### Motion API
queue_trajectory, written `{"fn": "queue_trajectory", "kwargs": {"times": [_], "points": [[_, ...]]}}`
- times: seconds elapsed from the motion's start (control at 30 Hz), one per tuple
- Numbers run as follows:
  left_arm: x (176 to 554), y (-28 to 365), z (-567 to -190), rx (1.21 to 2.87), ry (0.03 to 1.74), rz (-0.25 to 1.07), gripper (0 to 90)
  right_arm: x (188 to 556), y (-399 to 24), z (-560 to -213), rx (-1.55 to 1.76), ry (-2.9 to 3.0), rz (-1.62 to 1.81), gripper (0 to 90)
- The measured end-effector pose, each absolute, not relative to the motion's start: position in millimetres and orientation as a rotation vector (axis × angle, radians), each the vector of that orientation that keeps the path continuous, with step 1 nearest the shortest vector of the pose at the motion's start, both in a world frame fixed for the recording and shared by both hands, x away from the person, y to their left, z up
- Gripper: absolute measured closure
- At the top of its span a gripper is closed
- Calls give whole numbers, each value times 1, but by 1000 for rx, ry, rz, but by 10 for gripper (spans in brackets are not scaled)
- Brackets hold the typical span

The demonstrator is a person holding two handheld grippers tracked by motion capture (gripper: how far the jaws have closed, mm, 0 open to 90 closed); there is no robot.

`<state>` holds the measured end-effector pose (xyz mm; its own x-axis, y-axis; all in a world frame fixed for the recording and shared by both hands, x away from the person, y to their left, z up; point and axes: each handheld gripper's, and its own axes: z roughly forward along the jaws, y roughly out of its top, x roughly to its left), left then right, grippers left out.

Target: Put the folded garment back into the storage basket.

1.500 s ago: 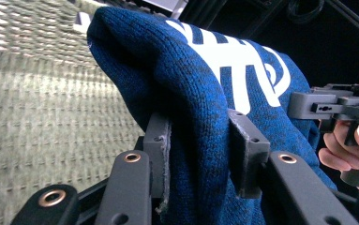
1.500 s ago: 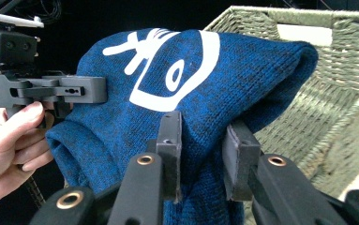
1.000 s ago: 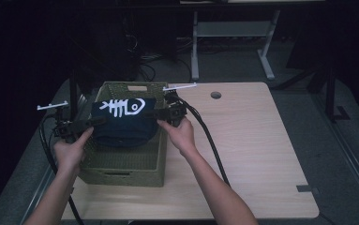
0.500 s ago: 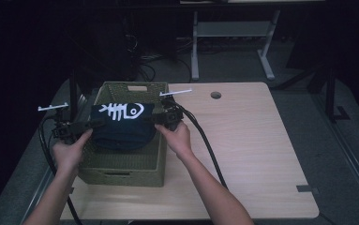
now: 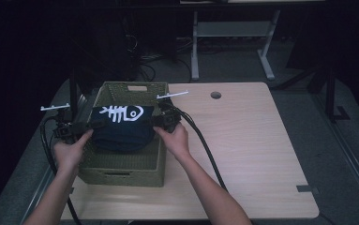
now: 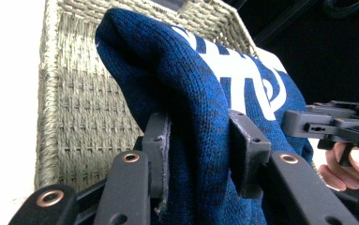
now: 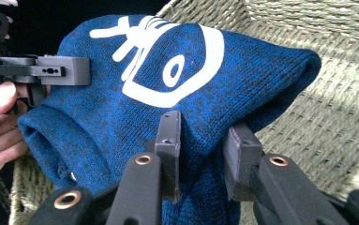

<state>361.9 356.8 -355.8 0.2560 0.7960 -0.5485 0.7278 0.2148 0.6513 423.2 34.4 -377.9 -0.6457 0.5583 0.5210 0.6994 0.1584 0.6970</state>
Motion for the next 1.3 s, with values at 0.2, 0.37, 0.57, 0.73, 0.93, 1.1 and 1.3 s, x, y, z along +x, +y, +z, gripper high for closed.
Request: {"fn": "queue_trajectory", "kwargs": {"times": [0.2,0.37,0.57,0.73,0.93,1.1,1.3], "points": [[364,358,-358,1525,1500,88,628,422,33,-383,-1255,-2285,-1492,693],[366,356,-358,1545,1521,134,552,421,32,-385,-1266,-2293,-1483,640],[365,349,-355,1621,1531,272,460,415,25,-371,-1356,-2344,-1555,459],[365,349,-355,1597,1511,246,467,417,17,-366,-1328,-2316,-1575,440],[361,347,-348,1578,1471,250,475,420,12,-364,-1264,-2265,-1601,395],[360,347,-347,1544,1460,228,440,421,9,-364,-1231,-2244,-1599,365],[358,348,-346,1505,1447,215,393,422,6,-364,-1167,-2213,-1591,333]]}}
